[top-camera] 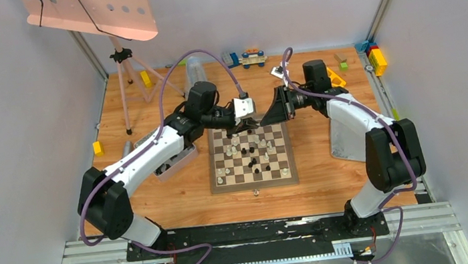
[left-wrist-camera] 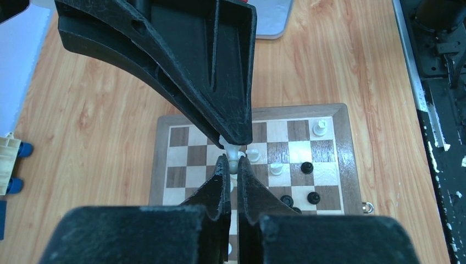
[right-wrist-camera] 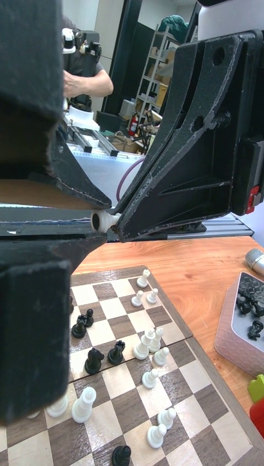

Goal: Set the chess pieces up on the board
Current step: Place the chess piece on the chessboard.

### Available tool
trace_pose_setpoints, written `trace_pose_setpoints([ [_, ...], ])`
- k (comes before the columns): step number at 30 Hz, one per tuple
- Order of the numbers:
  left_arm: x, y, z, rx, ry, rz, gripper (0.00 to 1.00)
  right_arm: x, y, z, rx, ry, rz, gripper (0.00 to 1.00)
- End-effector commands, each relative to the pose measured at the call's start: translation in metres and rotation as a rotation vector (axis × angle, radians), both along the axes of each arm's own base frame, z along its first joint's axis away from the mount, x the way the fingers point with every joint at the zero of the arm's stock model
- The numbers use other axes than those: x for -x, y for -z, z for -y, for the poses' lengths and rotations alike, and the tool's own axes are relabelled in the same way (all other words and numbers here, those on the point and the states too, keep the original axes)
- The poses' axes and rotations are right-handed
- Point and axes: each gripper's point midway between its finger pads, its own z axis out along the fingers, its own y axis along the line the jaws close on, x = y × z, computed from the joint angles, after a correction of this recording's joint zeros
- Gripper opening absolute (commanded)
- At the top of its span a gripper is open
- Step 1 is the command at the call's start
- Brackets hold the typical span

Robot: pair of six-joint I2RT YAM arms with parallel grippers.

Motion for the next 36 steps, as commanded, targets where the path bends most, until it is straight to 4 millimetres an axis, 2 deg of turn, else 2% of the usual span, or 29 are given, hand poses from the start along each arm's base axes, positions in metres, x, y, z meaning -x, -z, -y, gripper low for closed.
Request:
trace_pose_setpoints([
  [1, 0.007, -0.018, -0.009, -0.031, 0.013, 0.039, 0.00, -0.001, -0.009, 0.003, -0.006, 0.015, 0.083, 0.15],
  [5, 0.015, -0.013, -0.028, -0.121, -0.004, 0.055, 0.00, -0.007, -0.002, 0.009, 0.038, 0.066, 0.091, 0.41],
  [7, 0.017, -0.009, -0.042, -0.195, -0.031, 0.044, 0.00, -0.011, 0.004, 0.016, 0.066, 0.093, 0.095, 0.48],
  [8, 0.020, 0.001, -0.054, -0.262, -0.055, 0.016, 0.00, -0.011, 0.005, 0.021, 0.077, 0.107, 0.098, 0.51],
  [9, 0.020, 0.002, -0.059, -0.291, -0.066, 0.022, 0.00, -0.012, 0.007, 0.025, 0.089, 0.125, 0.100, 0.55],
  [12, 0.027, 0.023, -0.089, -0.450, -0.119, -0.032, 0.00, -0.013, 0.011, 0.039, 0.132, 0.177, 0.125, 0.62],
  [16, 0.034, 0.043, -0.103, -0.584, -0.152, -0.100, 0.00, -0.013, 0.016, 0.052, 0.210, 0.242, 0.193, 0.64],
  [17, 0.036, 0.043, -0.100, -0.604, -0.149, -0.100, 0.00, -0.012, 0.016, 0.054, 0.225, 0.255, 0.203, 0.64],
  [18, 0.038, 0.053, -0.105, -0.661, -0.154, -0.119, 0.00, -0.011, 0.016, 0.056, 0.234, 0.264, 0.212, 0.64],
  [19, 0.040, 0.053, -0.101, -0.677, -0.149, -0.118, 0.00, -0.009, 0.016, 0.059, 0.246, 0.274, 0.218, 0.64],
  [22, 0.043, 0.071, -0.100, -0.779, -0.144, -0.153, 0.00, -0.006, 0.016, 0.067, 0.278, 0.303, 0.237, 0.64],
  [23, 0.042, 0.071, -0.097, -0.796, -0.148, -0.144, 0.00, -0.005, 0.017, 0.072, 0.291, 0.316, 0.239, 0.64],
  [28, 0.044, 0.096, -0.091, -0.936, -0.136, -0.188, 0.00, 0.000, 0.027, 0.090, 0.345, 0.370, 0.248, 0.63],
  [32, 0.047, 0.112, -0.081, -1.009, -0.119, -0.200, 0.00, 0.002, 0.030, 0.100, 0.351, 0.397, 0.249, 0.63],
  [33, 0.050, 0.119, -0.080, -1.039, -0.108, -0.208, 0.00, -0.001, 0.029, 0.109, 0.349, 0.424, 0.244, 0.63],
  [36, 0.053, 0.126, -0.074, -1.074, -0.098, -0.218, 0.00, -0.003, 0.028, 0.117, 0.338, 0.445, 0.235, 0.63],
])
